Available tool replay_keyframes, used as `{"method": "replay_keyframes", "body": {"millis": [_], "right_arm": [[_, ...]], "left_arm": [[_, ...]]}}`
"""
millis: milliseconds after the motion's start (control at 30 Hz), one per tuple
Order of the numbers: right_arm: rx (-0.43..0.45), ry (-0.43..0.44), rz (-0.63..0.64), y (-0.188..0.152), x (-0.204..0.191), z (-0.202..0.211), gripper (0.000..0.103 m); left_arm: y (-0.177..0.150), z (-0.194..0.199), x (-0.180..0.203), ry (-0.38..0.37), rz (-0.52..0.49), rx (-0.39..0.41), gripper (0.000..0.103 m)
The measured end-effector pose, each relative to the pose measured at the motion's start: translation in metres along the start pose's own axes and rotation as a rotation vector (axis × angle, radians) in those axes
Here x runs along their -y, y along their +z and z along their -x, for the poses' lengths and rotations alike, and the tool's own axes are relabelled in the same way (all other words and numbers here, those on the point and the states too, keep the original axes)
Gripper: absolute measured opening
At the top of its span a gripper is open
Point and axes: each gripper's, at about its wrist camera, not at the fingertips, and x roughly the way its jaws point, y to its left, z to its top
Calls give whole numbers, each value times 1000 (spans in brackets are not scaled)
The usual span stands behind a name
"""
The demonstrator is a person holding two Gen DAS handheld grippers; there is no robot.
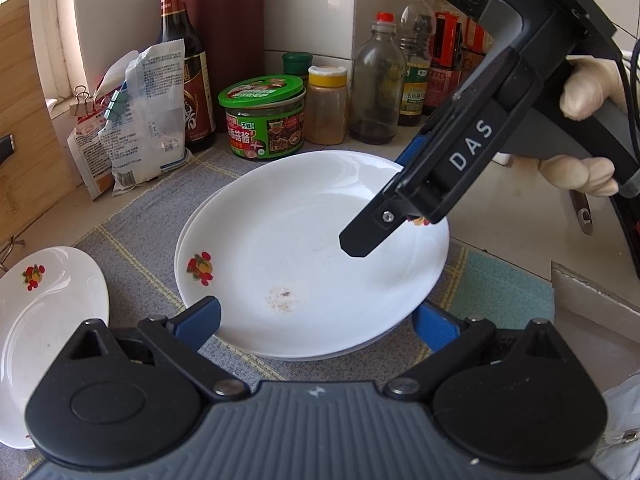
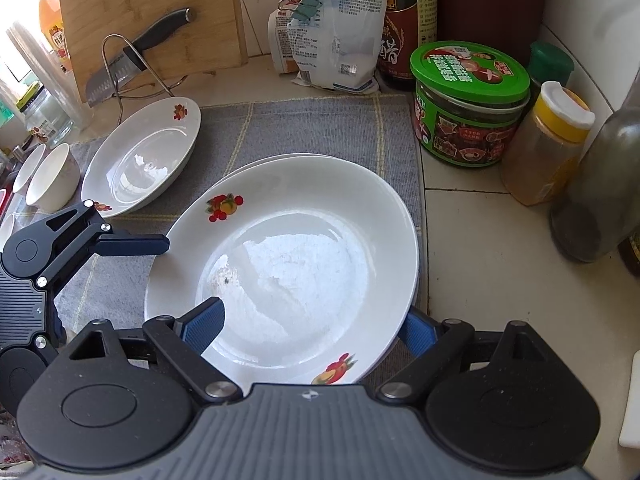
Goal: Organize plates and bowls
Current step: 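Lower the held plate onto the stained plate with the right gripper, then open the right gripper and pull it off the plate stack, then move the right gripper to the white plate beside the cutting board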
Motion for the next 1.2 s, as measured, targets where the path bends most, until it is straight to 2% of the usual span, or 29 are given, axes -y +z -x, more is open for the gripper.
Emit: {"method": "replay_keyframes", "body": {"millis": [300,400,533,667,767,900,1067,1200], "right_arm": [[-13,-23,1,-1,-3,0,96],[-23,-45,-11,-3,-1,-1,96],[15,-23,11,-3,-4,10,99],[70,-31,58,-2,-14,21,102],[116,-35,92,-3,-21,23,103],[158,-30,158,-4,-34,22,103],[176,54,237,1,-47,17,103],[174,121,284,10,-57,8,103]], "left_arm": [[0,-1,2,0,-3,-4,102],[1,2,-1,15,26,17,101],[4,9,-9,23,68,33,101],[-1,22,-8,62,65,53,101],[-6,32,-4,107,83,69,102],[-14,48,-2,213,148,100,102],[-27,69,-9,358,317,111,102],[-42,78,-19,497,418,75,102]]}}
